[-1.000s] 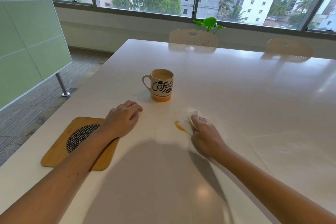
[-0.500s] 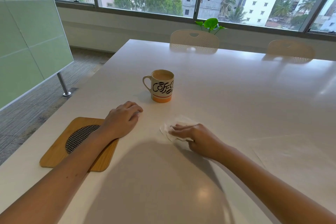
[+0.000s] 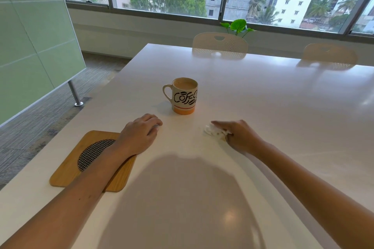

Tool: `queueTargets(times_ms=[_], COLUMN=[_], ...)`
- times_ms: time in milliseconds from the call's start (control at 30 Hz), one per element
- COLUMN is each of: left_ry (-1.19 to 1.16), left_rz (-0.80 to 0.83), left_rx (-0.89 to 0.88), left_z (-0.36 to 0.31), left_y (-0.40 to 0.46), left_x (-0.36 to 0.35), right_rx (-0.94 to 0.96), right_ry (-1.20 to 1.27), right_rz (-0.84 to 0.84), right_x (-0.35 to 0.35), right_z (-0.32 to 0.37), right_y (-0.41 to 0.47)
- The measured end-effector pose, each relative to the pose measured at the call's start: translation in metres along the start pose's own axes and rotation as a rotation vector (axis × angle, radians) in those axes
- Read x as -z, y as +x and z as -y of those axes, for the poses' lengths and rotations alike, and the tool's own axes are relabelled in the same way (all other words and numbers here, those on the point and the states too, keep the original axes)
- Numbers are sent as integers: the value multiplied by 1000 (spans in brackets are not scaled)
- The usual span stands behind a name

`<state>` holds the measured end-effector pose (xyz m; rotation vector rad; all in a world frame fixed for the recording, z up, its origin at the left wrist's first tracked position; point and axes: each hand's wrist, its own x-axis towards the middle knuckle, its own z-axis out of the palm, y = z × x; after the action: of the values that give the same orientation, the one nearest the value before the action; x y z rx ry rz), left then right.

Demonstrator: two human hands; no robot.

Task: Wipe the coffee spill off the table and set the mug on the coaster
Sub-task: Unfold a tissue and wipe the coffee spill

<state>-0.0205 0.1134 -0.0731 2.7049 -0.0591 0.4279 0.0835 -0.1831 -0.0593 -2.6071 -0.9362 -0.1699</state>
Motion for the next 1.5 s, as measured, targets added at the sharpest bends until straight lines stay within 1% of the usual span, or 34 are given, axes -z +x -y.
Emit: queueTargets(times_ms=[100, 233, 333, 400, 433, 500, 633, 700, 767, 867, 933, 1000, 1100, 1133, 1200, 1267, 1367, 1433, 1500], left_ry=[-6, -2, -4, -6, -8, -8, -5, -6, -6, 0, -2, -2, 4, 4, 3, 4, 32, 68, 101], left_rz=[1, -8, -9, -16, -18, -11, 7, 9, 8, 8, 3, -6, -2, 1, 4, 5, -6, -16, -10], left_rx=[0, 8, 1, -3, -2, -1, 5, 9, 10, 9, 6, 2, 0, 1, 3, 10, 34, 62, 91], left_z=[1, 1, 1, 0, 0, 0, -1, -2, -2, -2, -1, 0, 0, 0, -1, -1, -2, -2, -2], left_y=[0, 0, 0, 0, 0, 0, 0, 0, 0, 0, 0, 0, 0, 0, 0, 0, -1, -1, -1], left_x=[0, -1, -1, -2, -1, -1, 1, 1, 2, 1, 0, 0, 0, 0, 0, 1, 0, 0, -1], right_rx=[107, 286, 402, 424, 402, 293, 97, 35, -1, 9, 105, 221, 304, 316, 333, 278, 128, 40, -2], right_ry=[68, 185, 221, 255, 256, 208, 60, 9, 13, 59, 108, 167, 287, 307, 262, 189, 108, 65, 35], right_rz=[82, 219, 270, 253, 226, 153, 54, 32, 9, 24, 84, 180, 285, 293, 260, 194, 77, 38, 7], right_x=[-11, -16, -6, 2, 6, 14, 24, 20, 11, -2, -8, -10, -2, 2, 10, 13, 14, 11, 5], right_z=[28, 59, 53, 41, 32, 11, -26, -29, -18, 13, 38, 57, 59, 54, 40, 23, -1, -11, -10], right_y=[17, -1, -34, -56, -64, -70, -47, -27, -11, -1, -9, -26, -57, -66, -77, -75, -52, -31, -14])
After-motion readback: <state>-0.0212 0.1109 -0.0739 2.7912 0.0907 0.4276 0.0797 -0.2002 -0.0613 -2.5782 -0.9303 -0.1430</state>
